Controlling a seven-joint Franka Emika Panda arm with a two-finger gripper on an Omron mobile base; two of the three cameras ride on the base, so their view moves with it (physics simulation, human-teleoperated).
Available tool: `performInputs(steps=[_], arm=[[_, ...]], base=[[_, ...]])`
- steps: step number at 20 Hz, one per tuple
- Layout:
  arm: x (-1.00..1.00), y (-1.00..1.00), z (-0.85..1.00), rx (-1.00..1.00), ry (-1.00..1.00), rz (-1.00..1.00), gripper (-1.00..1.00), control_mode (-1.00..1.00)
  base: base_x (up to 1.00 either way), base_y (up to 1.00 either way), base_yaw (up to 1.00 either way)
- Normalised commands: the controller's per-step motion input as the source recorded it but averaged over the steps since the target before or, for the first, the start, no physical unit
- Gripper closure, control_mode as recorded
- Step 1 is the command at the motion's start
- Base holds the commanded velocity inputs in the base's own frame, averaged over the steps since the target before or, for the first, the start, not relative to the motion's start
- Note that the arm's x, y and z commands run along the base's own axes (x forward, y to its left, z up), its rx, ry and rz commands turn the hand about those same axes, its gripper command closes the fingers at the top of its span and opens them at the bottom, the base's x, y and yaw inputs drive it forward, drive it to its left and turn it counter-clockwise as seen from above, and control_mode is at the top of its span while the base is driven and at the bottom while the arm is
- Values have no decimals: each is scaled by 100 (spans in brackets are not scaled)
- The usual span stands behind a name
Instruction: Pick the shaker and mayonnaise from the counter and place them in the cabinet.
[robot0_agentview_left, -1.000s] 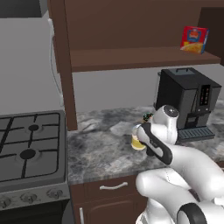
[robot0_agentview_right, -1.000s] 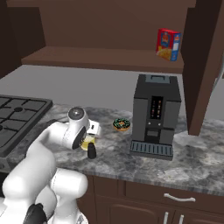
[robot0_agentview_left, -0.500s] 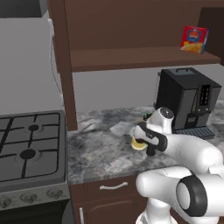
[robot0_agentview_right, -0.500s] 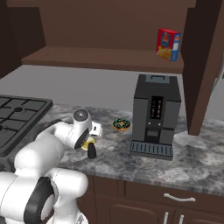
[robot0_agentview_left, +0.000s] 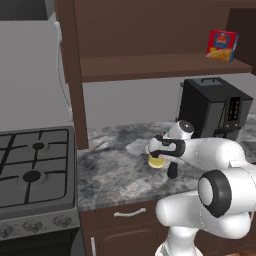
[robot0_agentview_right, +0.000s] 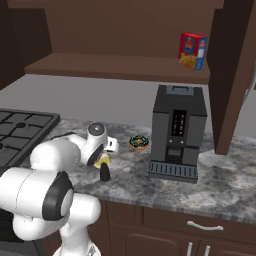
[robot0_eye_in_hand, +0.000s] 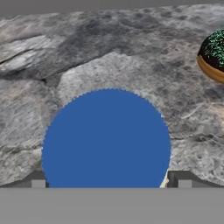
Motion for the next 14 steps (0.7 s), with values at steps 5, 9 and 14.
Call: performInputs(steps=[5, 9, 14], arm=[[16, 12, -31, 0, 0, 3, 100, -100], [-1, 9, -6, 0, -1, 1, 100, -100], [-22, 24, 59, 0, -14, 0, 100, -100]], base=[[0, 0, 0], [0, 0, 0], [0, 0, 0]])
